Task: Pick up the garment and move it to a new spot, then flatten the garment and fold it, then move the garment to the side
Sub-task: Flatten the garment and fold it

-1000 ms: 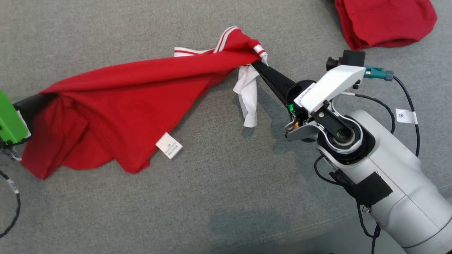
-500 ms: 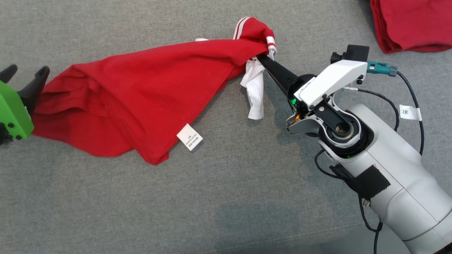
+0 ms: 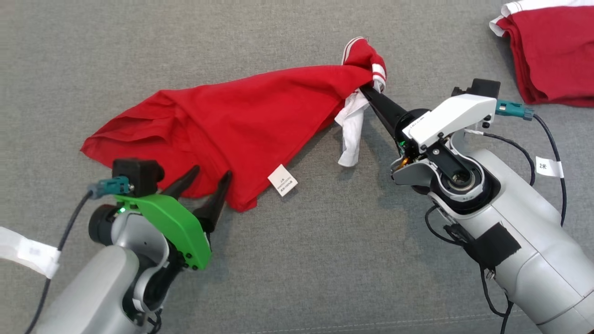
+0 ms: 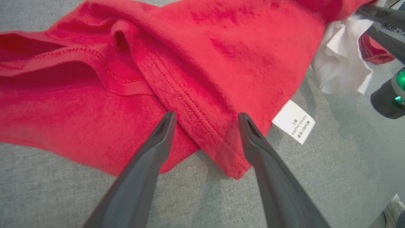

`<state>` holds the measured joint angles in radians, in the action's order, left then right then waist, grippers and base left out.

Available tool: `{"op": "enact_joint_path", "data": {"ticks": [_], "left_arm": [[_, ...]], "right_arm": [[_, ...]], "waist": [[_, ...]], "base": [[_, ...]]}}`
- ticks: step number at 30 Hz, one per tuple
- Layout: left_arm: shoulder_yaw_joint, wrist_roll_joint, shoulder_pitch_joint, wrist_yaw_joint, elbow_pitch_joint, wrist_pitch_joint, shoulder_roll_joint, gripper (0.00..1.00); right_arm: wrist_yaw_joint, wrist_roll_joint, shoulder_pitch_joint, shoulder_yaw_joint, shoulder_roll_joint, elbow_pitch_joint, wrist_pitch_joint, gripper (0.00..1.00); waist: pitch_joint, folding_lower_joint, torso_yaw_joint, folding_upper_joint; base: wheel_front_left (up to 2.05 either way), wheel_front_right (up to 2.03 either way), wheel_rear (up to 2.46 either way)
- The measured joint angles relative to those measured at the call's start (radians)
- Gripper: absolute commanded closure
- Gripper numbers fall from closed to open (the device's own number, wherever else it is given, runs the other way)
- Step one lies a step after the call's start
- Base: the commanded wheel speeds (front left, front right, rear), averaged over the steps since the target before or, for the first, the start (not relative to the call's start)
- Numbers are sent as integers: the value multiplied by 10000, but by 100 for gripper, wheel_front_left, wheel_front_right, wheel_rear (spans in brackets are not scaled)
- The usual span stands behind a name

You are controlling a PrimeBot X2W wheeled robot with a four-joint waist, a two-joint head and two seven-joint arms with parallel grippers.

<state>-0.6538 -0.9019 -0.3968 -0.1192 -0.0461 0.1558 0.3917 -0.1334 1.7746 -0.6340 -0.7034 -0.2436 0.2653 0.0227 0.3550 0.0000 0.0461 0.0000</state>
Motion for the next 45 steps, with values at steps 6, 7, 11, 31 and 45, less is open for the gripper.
{"op": "enact_joint_path", "data": {"ticks": [6, 7, 11, 31, 45], "left_arm": [[-303, 439, 432, -2, -15, -405, -322, 0], [-328, 495, 489, -4, -15, -439, -362, 0], [-646, 700, 751, -50, -73, -435, -596, 0], [-562, 1419, 616, -56, -1724, -602, -1739, 0], [-485, 1898, 335, -56, -2447, -704, -1983, 68]], "right_arm": [[0, 130, 132, -178, -10, 169, 17, 100], [0, 157, 134, -198, -8, 171, 31, 100], [0, 222, 145, -330, 10, 165, 35, 100], [0, 648, 90, -704, -119, 176, 311, 100], [0, 888, 52, -970, -217, 90, 560, 100]], "waist": [[-517, 0, 230, 0], [-593, 0, 250, 0], [-814, 0, 269, 0], [-644, 0, 11, 0], [-628, 0, -5, 0]], "base": [[0, 0, 0], [0, 0, 0], [0, 0, 0], [0, 0, 0], [0, 0, 0]]}}
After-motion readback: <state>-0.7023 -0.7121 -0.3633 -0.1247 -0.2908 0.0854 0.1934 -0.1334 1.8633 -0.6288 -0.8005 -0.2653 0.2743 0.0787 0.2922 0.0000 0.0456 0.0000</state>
